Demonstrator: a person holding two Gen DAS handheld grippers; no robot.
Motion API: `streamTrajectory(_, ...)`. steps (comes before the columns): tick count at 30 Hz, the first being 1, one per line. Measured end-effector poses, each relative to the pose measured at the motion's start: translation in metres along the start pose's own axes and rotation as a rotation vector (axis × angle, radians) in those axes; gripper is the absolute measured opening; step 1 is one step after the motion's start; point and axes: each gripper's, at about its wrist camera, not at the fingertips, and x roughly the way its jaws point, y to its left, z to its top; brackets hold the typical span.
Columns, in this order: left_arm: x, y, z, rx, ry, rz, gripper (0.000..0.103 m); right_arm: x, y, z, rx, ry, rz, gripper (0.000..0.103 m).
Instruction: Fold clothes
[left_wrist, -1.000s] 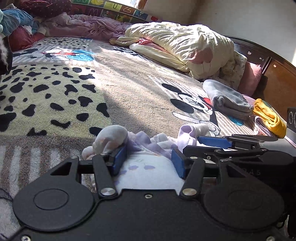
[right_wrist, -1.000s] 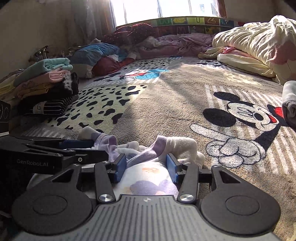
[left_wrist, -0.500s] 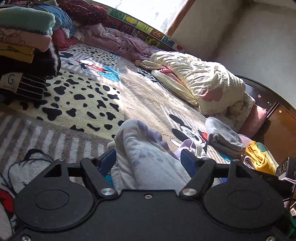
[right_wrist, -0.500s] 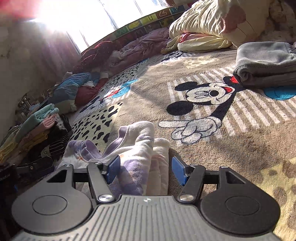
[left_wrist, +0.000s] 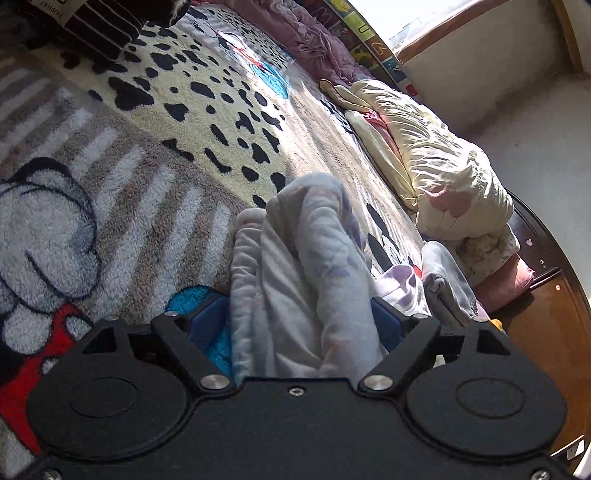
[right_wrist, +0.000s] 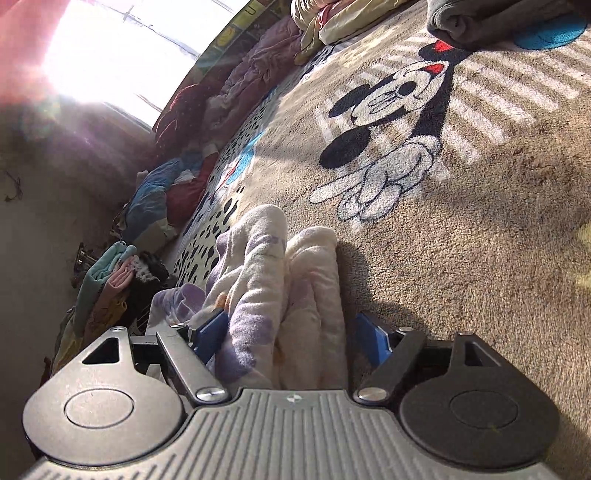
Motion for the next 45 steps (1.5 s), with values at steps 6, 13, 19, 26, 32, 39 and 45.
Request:
streamTrajectory(6,0.004,-0.007,-0.007,-0.03,0.01,0.016,0.068,0.008,0.004,-0.003,-0.012,-0.006,0.021,0.072)
streamTrajectory(13,0.012,-0.012,-0.003,-0.078,0.034,0.041,0.045,0.006,0.002,-0.013,0.019,-0.034,0.023,0.056)
streamTrajectory(19,-0.047,-0.041,-0.019,-0.112,0.061,-0.018,0.044,-0.037,0.026,-0.018,0.121,-0.049,0.051,0.044)
streamTrajectory(26,-0.069,-0.011,-0.068,-0.096,0.032,-0.013,0.075,-0.07,0.01,-0.056,0.042,-0.001,-0.119,0.071)
streamTrajectory(32,-0.121,-0.056,-0.086,0.271,-0.169,0.075,0.074,-0.119,0.051,-0.077,-0.295,-0.129,-0.127,0.073)
streamTrajectory(39,-0.109,-0.096,-0.107,0.697,-0.298,0.1,0.065,-0.125,0.108,-0.119,-0.824,-0.228,-0.144,0.065)
streamTrajectory(45,-0.049,-0.077,-0.11,0.754,-0.192,0.172,0.057,-0.067,0.104,-0.115,-0.882,-0.131,-0.24,0.062)
